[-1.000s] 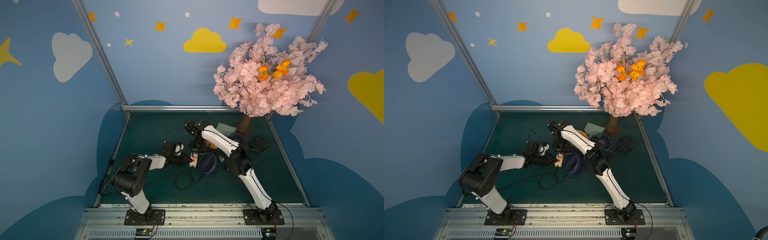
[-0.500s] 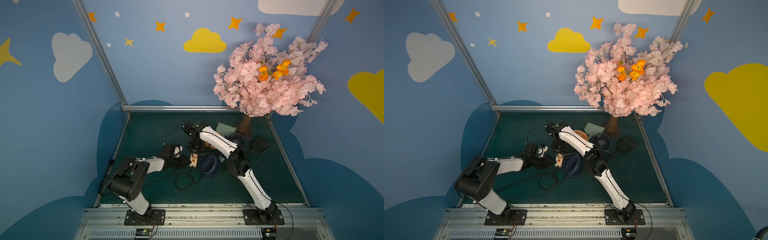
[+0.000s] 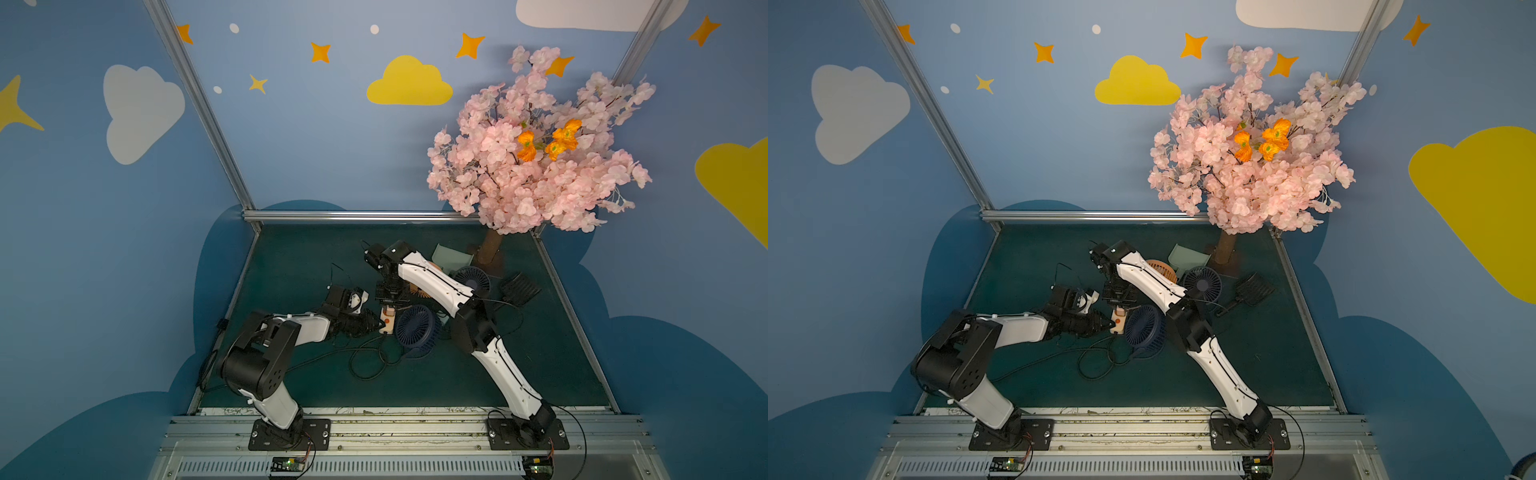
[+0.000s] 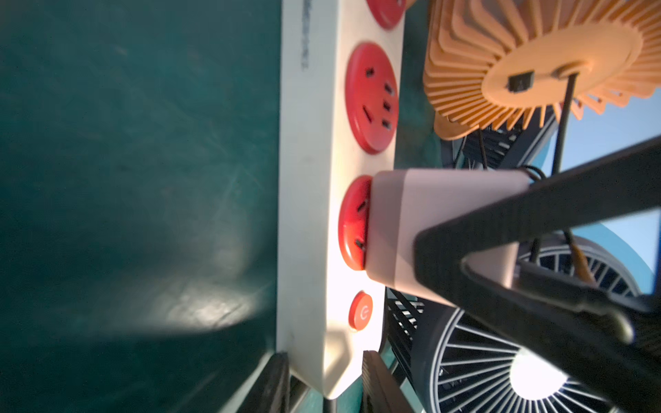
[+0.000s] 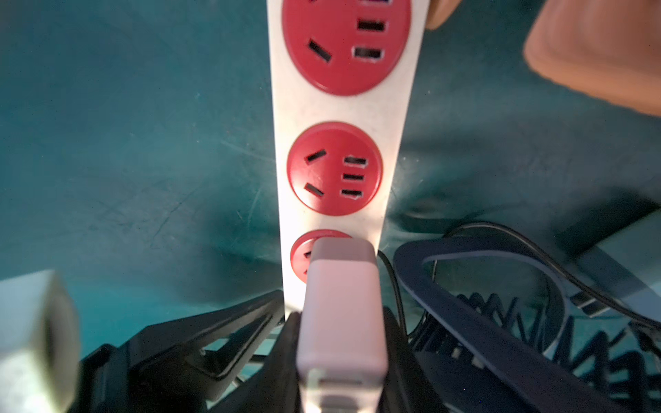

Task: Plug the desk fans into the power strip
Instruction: Insert the plug into the socket, then pick up the plug from the center of the board.

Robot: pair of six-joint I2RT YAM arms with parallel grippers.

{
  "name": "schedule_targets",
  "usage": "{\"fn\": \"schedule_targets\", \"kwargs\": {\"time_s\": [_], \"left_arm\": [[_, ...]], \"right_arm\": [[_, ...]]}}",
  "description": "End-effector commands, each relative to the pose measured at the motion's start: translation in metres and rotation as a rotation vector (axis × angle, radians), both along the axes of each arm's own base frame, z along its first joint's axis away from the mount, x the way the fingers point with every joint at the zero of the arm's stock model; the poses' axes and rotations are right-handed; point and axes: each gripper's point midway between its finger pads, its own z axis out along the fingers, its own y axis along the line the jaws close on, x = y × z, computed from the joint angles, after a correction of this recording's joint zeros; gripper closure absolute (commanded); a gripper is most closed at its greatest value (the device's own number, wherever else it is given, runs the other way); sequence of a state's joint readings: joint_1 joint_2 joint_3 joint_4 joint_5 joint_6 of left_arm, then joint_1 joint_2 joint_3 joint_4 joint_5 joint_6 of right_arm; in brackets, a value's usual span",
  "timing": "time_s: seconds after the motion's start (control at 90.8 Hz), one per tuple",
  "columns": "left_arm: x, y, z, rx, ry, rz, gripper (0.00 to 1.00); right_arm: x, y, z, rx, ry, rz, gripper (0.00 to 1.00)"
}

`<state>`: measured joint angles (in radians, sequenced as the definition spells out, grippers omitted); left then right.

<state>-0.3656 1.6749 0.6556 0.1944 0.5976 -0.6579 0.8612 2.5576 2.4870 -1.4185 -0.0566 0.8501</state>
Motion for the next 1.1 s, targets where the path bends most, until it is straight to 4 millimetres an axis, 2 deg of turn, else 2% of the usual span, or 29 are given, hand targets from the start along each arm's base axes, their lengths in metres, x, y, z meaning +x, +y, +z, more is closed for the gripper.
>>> {"fn": "schedule_targets", "kwargs": {"time_s": [0.0,0.077,0.176,0.209,0.264,0.441,0.529,0.573,0.65,0.804,0.903,0.98,1.035,1.057,1.09], "left_arm": [[-0.001,-0.012,0.005,-0.051,-0.015,-0.05,0.62],[-0.001,-0.01,0.004,-0.044,-0.017,-0.04,0.62],[0.0,-0.007,0.005,-0.03,-0.028,-0.021,0.62],[0.001,-0.006,0.005,-0.024,-0.034,-0.014,0.62],[0.001,-0.003,0.006,-0.013,-0.042,-0.003,0.62],[0.004,0.002,0.013,0.017,-0.072,0.021,0.62],[0.006,0.004,0.018,0.028,-0.094,0.031,0.62],[0.009,0.006,0.022,0.034,-0.108,0.038,0.62],[0.011,0.007,0.031,0.036,-0.144,0.04,0.62],[0.01,0.011,0.048,0.041,-0.222,0.039,0.6],[0.005,0.013,0.06,0.047,-0.285,0.018,0.52],[0.0,0.014,0.072,0.049,-0.344,-0.01,0.46],[-0.003,0.014,0.081,0.048,-0.387,-0.031,0.4],[-0.005,0.014,0.085,0.05,-0.405,-0.042,0.38],[-0.007,0.014,0.09,0.054,-0.432,-0.057,0.35]], "right_arm": [[-0.027,0.003,-0.136,-0.147,0.107,0.095,1.0],[-0.03,0.007,-0.139,-0.145,0.103,0.109,1.0],[-0.022,0.011,-0.121,-0.125,0.058,0.122,1.0],[-0.015,0.014,-0.106,-0.108,0.026,0.128,0.99],[-0.005,0.018,-0.078,-0.073,-0.031,0.139,0.91],[0.023,0.025,0.029,0.063,-0.234,0.169,0.56],[0.029,0.021,0.077,0.115,-0.32,0.177,0.43],[0.031,0.016,0.095,0.126,-0.353,0.18,0.36],[0.032,0.002,0.122,0.122,-0.405,0.172,0.32],[0.035,-0.039,0.182,0.066,-0.575,0.141,0.29],[0.034,-0.084,0.223,-0.015,-0.708,0.093,0.29],[0.027,-0.125,0.237,-0.055,-0.743,0.022,0.29],[0.021,-0.159,0.236,-0.076,-0.741,-0.052,0.3],[0.017,-0.174,0.227,-0.094,-0.724,-0.091,0.3],[0.013,-0.192,0.225,-0.076,-0.722,-0.145,0.3]]}}
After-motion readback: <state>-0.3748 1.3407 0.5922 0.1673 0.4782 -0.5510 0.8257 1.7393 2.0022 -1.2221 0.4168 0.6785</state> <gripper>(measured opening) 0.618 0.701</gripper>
